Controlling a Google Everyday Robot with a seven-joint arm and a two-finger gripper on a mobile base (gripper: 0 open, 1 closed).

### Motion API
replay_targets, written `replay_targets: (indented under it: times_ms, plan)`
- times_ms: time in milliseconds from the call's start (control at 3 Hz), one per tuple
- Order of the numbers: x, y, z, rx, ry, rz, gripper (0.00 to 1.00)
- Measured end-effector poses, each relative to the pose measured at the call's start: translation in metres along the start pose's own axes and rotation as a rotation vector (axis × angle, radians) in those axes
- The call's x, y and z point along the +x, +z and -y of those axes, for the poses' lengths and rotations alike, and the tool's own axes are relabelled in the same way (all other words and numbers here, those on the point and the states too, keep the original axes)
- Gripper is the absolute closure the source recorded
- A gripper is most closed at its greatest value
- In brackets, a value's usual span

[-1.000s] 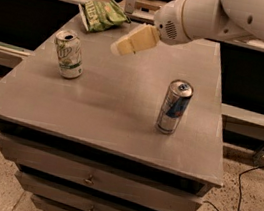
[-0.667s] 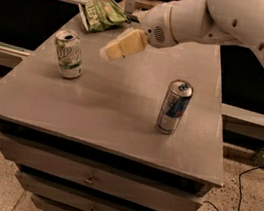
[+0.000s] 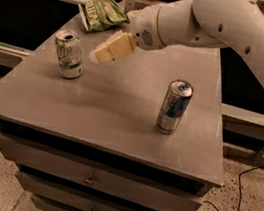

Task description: Move 7up can near green jalapeno chip bag

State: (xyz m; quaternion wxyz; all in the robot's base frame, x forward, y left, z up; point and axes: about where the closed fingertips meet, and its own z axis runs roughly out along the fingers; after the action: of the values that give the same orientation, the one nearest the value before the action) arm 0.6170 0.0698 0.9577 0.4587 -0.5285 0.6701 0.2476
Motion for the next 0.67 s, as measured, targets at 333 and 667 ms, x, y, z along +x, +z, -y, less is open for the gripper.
replay_targets:
  times_ms: [333,667]
  plan:
    - [0.008,0.009,-0.004,0.002,0.027,-0.009,0.0]
    - [0.022,0.032,-0.011,-0.045,0.056,0.001,0.0]
